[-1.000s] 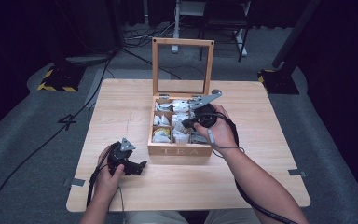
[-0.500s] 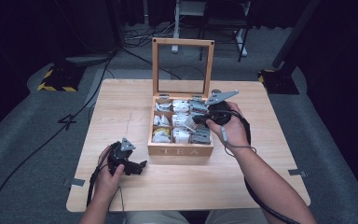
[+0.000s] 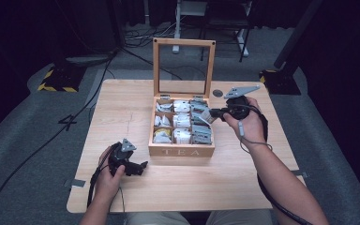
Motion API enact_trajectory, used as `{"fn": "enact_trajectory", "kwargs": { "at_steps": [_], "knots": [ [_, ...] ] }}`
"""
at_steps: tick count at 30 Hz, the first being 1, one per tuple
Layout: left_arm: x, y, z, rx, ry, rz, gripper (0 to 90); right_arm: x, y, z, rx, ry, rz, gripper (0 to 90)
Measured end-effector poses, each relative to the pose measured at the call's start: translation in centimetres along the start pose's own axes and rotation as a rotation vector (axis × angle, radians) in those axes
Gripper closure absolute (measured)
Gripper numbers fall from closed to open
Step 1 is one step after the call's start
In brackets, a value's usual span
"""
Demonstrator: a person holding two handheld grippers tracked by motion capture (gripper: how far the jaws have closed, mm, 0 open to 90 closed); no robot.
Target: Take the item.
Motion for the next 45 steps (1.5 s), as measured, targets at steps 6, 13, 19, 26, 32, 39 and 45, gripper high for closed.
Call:
{"fn": "enact_trajectory", "kwargs": {
  "at_steps": [6, 13, 19, 26, 32, 39, 45],
  "knots": [
    [0.0, 0.0, 0.0, 0.000, 0.000, 0.000, 0.1, -1.1, 0.8, -1.8, 0.028, 0.036, -0.002, 90.0],
    [0.0, 0.0, 0.0, 0.000, 0.000, 0.000, 0.1, -2.0, 1.8, -3.6, 0.057, 0.067, 0.002, 90.0],
    [0.0, 0.0, 0.0, 0.000, 0.000, 0.000, 0.1, -2.6, 2.9, -5.5, 0.086, 0.101, 0.017, 90.0],
    [0.0, 0.0, 0.0, -0.001, 0.003, 0.000, 0.1, -3.1, 4.4, -7.4, 0.111, 0.142, 0.045, 90.0],
    [0.0, 0.0, 0.0, -0.001, 0.003, 0.000, 0.2, -3.1, 5.6, -8.5, 0.134, 0.167, 0.061, 90.0],
    [0.0, 0.0, 0.0, -0.001, 0.003, 0.000, 0.1, -2.7, 8.4, -10.6, 0.194, 0.204, 0.089, 90.0],
    [0.0, 0.0, 0.0, -0.001, 0.003, 0.000, 0.1, -2.3, 10.1, -11.4, 0.212, 0.212, 0.108, 90.0]
  ]
}}
Point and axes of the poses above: each handheld gripper's, and its own axes: x roughly forward along the jaws, y roughly out of its underside, z roughly to its left, the point moved 9 cm from there along x, roughly forward along the jaws
